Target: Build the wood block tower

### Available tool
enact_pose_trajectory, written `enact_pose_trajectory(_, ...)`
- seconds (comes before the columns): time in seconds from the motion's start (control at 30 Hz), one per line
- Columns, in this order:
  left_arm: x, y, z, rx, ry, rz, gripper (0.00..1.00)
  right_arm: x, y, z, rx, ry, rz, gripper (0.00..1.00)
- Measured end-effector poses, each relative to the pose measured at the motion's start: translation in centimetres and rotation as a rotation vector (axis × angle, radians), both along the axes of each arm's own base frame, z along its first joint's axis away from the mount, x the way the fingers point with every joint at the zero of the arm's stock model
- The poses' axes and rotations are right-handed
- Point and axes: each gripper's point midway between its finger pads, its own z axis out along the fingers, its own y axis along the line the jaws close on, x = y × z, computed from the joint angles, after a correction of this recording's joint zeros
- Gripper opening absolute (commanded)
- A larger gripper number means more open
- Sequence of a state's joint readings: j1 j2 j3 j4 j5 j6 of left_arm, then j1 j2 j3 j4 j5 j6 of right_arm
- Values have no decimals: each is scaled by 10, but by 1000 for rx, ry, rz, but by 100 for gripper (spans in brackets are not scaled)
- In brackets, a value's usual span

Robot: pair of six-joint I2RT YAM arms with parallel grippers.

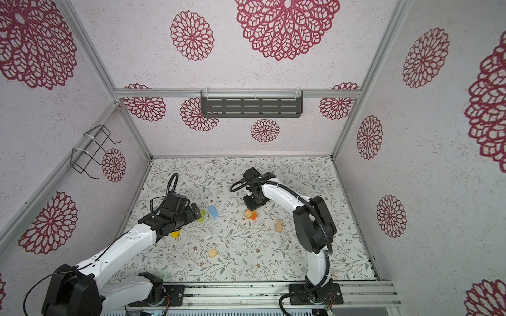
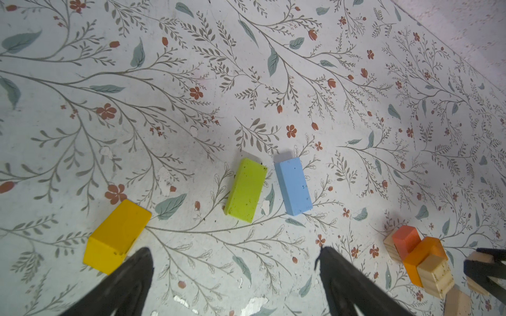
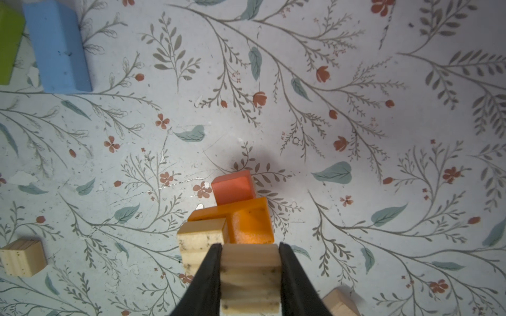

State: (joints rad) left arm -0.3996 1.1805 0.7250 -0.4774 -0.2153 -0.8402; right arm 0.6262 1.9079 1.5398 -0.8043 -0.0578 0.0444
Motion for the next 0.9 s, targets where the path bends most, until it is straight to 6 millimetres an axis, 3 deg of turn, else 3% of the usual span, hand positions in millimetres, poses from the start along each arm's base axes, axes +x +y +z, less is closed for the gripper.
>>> enact_pose_trajectory(0.9,0,0,-4,2,10,4,97,-3,-1,-4,-7,5,6,36)
